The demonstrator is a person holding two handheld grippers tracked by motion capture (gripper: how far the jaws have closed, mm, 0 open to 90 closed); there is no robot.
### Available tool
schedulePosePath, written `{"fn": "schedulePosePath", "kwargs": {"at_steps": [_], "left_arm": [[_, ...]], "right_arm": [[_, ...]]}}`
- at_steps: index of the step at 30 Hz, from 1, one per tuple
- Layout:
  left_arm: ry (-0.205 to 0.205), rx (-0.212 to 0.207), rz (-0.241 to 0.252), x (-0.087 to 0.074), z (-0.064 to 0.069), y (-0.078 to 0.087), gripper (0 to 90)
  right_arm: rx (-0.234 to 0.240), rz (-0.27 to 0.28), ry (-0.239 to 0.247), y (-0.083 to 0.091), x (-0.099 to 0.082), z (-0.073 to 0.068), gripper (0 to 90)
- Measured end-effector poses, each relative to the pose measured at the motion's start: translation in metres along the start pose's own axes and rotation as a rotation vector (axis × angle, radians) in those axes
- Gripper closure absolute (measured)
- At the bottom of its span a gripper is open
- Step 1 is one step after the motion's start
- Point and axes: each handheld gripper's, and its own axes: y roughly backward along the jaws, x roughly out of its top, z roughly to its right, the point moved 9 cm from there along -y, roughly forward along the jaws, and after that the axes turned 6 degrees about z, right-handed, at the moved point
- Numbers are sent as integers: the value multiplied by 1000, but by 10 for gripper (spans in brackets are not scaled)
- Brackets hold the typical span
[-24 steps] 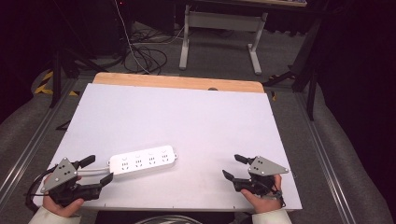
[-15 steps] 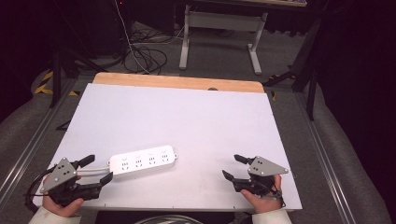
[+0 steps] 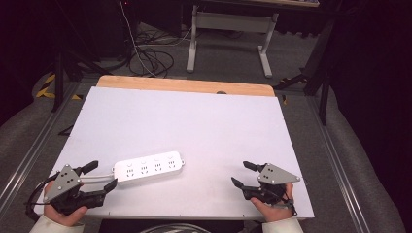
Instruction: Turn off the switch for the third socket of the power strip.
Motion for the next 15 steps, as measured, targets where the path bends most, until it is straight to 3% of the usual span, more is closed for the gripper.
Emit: {"fn": "schedulePosePath", "kwargs": {"at_steps": [4, 10, 15], "left_arm": [[29, -13, 9, 2, 2, 1, 164], [17, -3, -2, 3, 2, 0, 181], [-22, 9, -10, 10, 1, 0, 194]], "right_arm": [[1, 1, -2, 0, 0, 0, 338], [7, 2, -3, 0, 0, -1, 338], [11, -2, -7, 0, 0, -1, 339]]}}
